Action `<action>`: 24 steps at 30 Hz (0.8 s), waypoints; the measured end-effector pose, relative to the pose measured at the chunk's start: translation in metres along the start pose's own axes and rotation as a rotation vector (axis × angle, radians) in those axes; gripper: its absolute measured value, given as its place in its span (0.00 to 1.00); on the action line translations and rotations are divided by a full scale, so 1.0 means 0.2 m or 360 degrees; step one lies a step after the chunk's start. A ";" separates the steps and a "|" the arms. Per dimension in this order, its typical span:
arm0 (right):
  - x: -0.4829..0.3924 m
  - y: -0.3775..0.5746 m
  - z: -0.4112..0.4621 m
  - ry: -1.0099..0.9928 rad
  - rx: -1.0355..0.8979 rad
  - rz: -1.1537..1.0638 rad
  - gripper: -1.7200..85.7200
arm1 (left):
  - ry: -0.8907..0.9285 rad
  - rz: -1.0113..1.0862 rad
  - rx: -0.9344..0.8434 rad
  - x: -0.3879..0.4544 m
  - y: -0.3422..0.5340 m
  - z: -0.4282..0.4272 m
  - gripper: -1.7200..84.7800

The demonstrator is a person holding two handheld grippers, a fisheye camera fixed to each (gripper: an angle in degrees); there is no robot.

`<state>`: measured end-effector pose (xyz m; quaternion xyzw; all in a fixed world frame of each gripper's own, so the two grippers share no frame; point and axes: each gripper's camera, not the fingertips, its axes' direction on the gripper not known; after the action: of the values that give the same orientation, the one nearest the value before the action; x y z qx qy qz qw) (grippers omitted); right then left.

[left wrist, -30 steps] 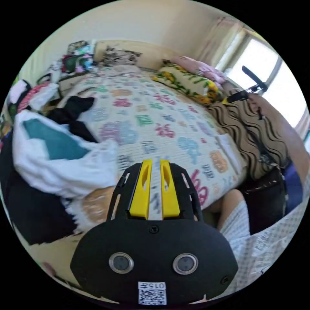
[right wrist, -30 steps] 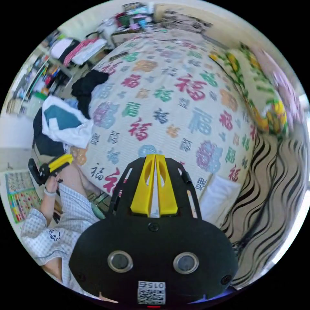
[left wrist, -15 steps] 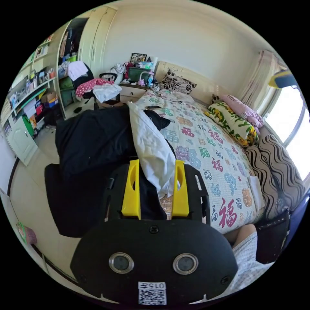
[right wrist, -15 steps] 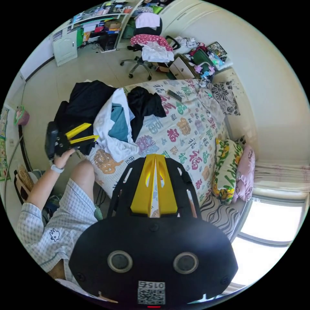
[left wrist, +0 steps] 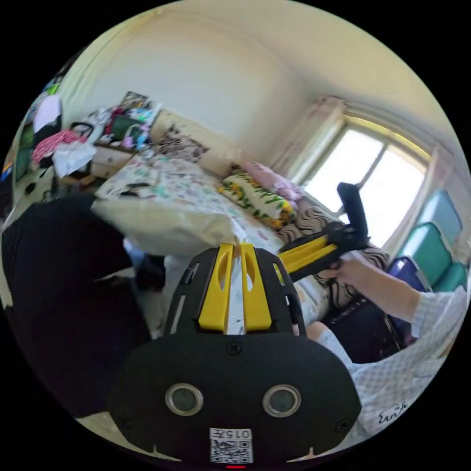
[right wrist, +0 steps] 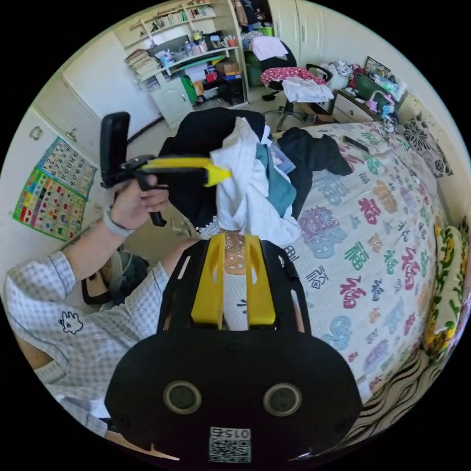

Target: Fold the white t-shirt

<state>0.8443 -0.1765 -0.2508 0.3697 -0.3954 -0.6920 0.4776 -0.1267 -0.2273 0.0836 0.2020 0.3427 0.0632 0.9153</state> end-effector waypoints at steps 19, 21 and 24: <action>0.28 1.44 -0.81 0.0308 0.0667 0.0428 0.02 | 0.0438 0.0356 -0.0164 0.74 -0.18 0.28 0.01; 0.27 1.57 -0.68 0.0291 0.0484 0.0387 0.02 | 0.0348 0.0217 -0.0263 0.67 0.00 0.38 0.01; 0.31 1.73 -0.21 0.0247 0.0056 0.0430 0.02 | 0.0435 -0.0084 -0.0553 0.54 0.20 0.62 0.03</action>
<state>0.9932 -0.3234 0.0353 0.3738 -0.4153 -0.5839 0.5890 0.0360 -0.2041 0.1196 0.0218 0.4527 0.1242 0.8827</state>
